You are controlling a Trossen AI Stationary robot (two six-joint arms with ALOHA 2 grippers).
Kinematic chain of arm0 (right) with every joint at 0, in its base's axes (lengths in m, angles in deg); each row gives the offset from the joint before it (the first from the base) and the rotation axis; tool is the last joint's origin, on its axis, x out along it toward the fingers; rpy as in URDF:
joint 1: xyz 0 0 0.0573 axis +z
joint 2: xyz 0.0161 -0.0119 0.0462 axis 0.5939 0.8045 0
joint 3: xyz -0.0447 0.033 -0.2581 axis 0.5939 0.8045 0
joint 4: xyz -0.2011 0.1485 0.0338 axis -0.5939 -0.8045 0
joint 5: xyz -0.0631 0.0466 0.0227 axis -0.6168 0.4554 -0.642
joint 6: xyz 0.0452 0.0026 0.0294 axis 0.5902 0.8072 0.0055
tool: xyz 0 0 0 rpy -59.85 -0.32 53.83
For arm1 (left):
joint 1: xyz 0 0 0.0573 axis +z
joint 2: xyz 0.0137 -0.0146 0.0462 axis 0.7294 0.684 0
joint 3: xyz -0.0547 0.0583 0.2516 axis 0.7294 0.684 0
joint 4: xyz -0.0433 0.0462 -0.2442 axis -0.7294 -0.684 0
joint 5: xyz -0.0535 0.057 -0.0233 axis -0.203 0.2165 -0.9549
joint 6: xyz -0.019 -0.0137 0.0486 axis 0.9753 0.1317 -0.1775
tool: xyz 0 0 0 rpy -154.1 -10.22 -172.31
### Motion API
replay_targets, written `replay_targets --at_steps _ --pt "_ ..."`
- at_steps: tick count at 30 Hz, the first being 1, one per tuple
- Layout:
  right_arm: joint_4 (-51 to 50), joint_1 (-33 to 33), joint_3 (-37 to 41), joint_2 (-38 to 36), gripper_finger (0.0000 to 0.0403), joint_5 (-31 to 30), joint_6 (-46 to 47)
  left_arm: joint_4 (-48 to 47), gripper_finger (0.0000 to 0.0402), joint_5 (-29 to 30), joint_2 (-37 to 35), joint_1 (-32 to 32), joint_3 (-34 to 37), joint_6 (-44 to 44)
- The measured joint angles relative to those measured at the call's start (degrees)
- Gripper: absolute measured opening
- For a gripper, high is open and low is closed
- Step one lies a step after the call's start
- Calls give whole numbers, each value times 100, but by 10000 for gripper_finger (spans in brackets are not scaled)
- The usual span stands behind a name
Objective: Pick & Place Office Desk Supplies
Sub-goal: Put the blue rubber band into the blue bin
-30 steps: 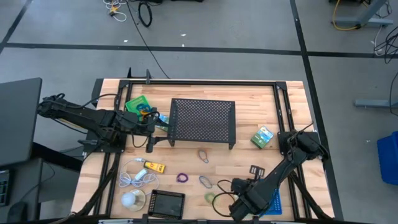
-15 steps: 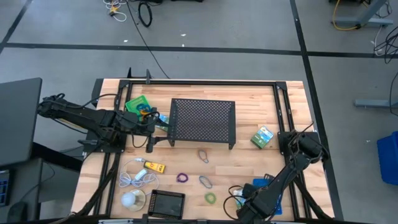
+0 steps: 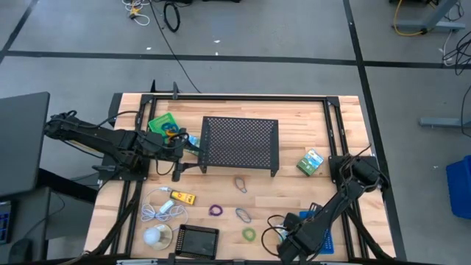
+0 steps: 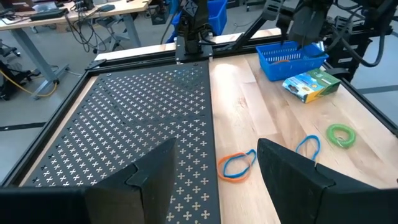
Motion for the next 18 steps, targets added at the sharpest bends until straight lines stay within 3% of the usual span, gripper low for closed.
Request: replay_targets --at_steps 4,10,14,18 --pt "-136 -30 0 0 233 -526 20 -2 229 0 0 -2 0 -9" --pt "280 -195 -20 -86 230 -1628 -451 2 229 0 0 -2 0 -37" --pt "1310 -441 -22 -122 218 -2253 -1319 6 229 2 -1 -2 0 -39" --pt "2464 -781 -22 -127 208 -2473 -2299 9 229 13 -2 0 0 -35"
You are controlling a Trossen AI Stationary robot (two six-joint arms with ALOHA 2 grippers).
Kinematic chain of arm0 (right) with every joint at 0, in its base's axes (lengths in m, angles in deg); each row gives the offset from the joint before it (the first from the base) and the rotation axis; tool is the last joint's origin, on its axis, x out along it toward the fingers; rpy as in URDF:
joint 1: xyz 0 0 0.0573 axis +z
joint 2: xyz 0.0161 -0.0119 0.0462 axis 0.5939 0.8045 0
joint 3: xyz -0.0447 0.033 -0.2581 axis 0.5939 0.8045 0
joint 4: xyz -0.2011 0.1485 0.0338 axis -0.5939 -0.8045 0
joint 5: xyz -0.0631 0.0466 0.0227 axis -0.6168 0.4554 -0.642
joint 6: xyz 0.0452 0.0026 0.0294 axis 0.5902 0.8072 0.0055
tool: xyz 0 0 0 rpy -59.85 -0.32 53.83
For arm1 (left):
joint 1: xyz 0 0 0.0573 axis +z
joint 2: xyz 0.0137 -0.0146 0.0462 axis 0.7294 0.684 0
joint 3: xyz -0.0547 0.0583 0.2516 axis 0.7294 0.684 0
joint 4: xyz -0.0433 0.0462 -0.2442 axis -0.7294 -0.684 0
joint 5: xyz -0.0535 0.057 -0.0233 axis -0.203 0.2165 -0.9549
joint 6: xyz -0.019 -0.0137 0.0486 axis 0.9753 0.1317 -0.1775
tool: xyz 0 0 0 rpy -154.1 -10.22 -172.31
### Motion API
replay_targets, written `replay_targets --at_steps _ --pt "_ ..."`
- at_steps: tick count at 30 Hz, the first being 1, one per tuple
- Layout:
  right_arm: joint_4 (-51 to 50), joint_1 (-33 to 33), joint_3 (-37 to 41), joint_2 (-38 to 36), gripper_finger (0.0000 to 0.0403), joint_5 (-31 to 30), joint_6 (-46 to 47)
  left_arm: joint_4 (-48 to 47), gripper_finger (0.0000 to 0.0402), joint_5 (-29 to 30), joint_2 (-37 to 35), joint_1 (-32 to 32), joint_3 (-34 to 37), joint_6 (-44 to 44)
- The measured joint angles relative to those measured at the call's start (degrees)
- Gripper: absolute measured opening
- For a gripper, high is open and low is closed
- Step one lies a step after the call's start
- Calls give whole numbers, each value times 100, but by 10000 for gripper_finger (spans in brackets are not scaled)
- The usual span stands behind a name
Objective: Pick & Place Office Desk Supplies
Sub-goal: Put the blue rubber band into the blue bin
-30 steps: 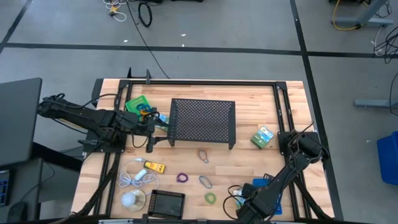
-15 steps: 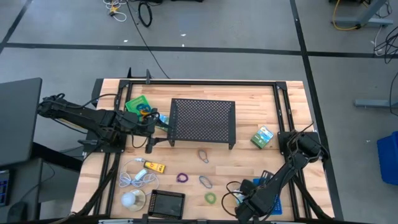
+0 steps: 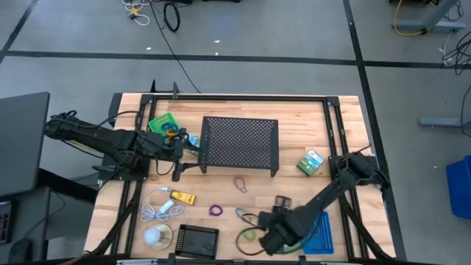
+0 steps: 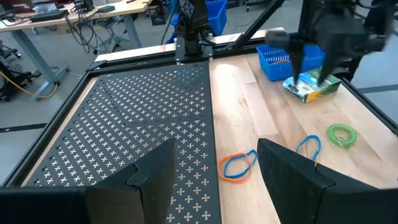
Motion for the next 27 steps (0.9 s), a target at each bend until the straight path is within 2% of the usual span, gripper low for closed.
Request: replay_targets --at_steps 6,11,16,22,27 --pt "935 -539 44 23 198 -120 -934 -4 229 11 1 2 0 1" --pt "1465 -875 50 215 194 172 -1588 -2 229 15 2 2 0 2" --pt "1531 -1041 52 334 194 422 -1746 55 229 35 0 2 -2 -9" --pt "2196 -1072 50 567 194 654 -1847 45 229 157 0 13 -2 -63" --pt "2066 -1064 50 828 194 746 -1869 44 229 359 -16 13 0 -88"
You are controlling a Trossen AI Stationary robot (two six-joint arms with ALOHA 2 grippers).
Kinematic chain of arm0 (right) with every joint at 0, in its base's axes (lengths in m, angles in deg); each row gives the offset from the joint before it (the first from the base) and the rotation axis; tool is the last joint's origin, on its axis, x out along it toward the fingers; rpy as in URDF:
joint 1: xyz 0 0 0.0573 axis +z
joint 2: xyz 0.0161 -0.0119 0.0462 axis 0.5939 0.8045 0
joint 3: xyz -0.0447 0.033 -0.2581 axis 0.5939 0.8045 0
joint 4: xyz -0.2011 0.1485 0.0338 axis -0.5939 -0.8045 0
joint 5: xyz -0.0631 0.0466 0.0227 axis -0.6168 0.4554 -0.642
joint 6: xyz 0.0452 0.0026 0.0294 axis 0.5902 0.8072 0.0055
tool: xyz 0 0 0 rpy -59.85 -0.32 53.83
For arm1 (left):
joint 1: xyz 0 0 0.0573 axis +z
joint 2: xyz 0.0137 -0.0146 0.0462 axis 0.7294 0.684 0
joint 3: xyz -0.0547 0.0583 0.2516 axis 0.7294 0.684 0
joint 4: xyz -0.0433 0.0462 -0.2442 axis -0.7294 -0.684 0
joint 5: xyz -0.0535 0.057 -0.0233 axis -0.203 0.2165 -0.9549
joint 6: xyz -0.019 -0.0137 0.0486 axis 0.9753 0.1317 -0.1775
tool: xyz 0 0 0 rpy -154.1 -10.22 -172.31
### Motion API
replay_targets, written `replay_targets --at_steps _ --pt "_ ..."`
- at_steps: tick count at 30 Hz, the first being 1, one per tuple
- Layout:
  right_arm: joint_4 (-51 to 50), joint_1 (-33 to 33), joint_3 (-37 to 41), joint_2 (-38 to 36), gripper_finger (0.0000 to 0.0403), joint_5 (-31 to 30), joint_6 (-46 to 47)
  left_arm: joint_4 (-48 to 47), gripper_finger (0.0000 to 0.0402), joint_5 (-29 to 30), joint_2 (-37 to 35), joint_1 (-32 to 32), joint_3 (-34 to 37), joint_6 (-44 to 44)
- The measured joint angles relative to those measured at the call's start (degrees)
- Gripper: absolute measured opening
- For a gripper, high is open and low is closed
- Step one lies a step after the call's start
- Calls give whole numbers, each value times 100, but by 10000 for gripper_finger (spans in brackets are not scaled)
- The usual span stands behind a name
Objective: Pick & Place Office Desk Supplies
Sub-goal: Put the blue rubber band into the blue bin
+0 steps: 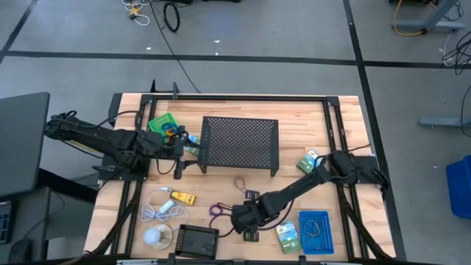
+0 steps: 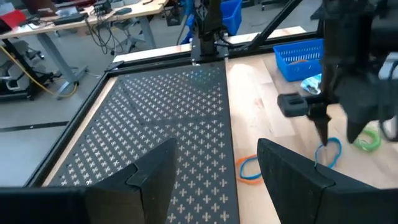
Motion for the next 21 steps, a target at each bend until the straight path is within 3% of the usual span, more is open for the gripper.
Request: replay_targets --at_steps 6,11,15,19,21 --pt "99 49 -17 257 194 87 -4 -6 229 33 -8 0 -6 -17" --pt "82 120 -15 268 172 -228 0 -5 229 46 -8 -2 -6 -24" --pt "54 150 -13 271 117 -359 31 -5 229 60 -8 -2 -6 -32" --pt "16 152 -9 271 28 -407 79 -6 229 63 -8 -2 -6 -32" --pt "6 184 -9 272 10 -481 65 -7 229 63 -8 -2 -6 -32"
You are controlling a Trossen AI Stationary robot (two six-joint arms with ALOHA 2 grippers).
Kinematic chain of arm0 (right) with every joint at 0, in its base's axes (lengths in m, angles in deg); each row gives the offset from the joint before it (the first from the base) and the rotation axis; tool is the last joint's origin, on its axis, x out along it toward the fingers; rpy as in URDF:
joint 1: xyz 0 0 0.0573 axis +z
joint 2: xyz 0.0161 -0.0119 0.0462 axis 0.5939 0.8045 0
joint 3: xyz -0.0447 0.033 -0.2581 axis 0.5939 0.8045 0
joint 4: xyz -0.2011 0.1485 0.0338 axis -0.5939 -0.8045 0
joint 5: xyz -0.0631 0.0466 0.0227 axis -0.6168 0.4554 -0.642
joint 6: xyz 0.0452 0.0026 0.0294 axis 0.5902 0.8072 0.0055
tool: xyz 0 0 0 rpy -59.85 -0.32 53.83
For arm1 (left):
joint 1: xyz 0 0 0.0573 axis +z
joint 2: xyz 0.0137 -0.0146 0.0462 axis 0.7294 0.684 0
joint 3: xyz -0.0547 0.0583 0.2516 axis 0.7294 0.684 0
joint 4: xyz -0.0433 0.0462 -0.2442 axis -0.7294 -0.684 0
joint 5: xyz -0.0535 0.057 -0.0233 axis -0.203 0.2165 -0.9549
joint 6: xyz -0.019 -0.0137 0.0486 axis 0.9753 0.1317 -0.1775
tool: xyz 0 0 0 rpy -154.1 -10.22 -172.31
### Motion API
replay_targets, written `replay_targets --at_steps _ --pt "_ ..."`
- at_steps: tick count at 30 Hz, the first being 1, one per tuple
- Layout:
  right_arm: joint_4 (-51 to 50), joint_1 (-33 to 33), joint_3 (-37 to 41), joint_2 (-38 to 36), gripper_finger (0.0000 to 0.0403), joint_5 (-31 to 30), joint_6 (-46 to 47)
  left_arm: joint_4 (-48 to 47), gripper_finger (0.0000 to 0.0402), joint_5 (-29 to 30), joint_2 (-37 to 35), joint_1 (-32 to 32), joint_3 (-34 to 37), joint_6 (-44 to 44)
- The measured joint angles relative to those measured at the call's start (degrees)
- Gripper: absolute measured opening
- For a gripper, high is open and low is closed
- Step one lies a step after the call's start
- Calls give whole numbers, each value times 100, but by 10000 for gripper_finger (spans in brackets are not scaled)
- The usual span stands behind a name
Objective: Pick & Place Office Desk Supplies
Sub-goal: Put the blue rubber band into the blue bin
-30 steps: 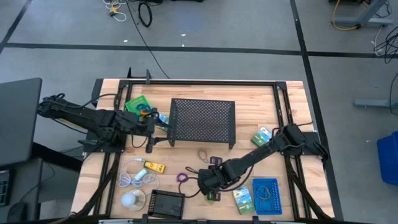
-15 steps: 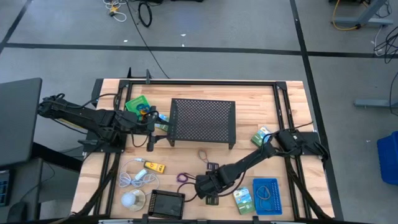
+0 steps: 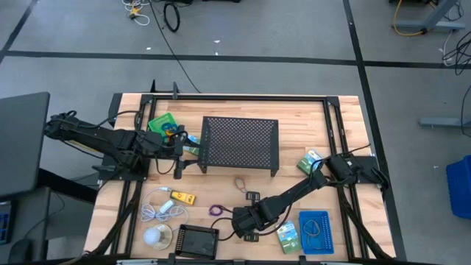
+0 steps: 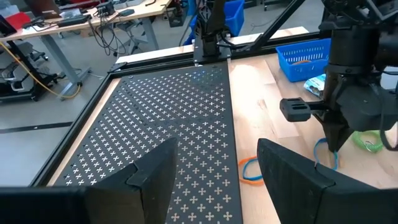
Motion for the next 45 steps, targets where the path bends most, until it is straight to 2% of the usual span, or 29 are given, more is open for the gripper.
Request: replay_targets --at_steps 13,22,27,32,37,45 --pt "-982 258 -190 -86 1 -371 493 0 229 0 0 0 2 0" --pt "-2357 524 -985 -118 1 -992 1065 1 229 -11 0 -2 7 0" --pt "-3619 728 -1536 -123 0 -1124 1736 0 229 -44 0 -2 7 0" --pt "-4822 986 -2029 -128 0 -900 2561 0 229 -44 0 -2 7 0" --pt "-4812 1228 -2070 -254 0 -397 3098 2 229 -44 0 -2 7 0" --pt "-4802 1593 -2068 -272 0 -31 3983 2 229 -48 0 -2 7 -7"
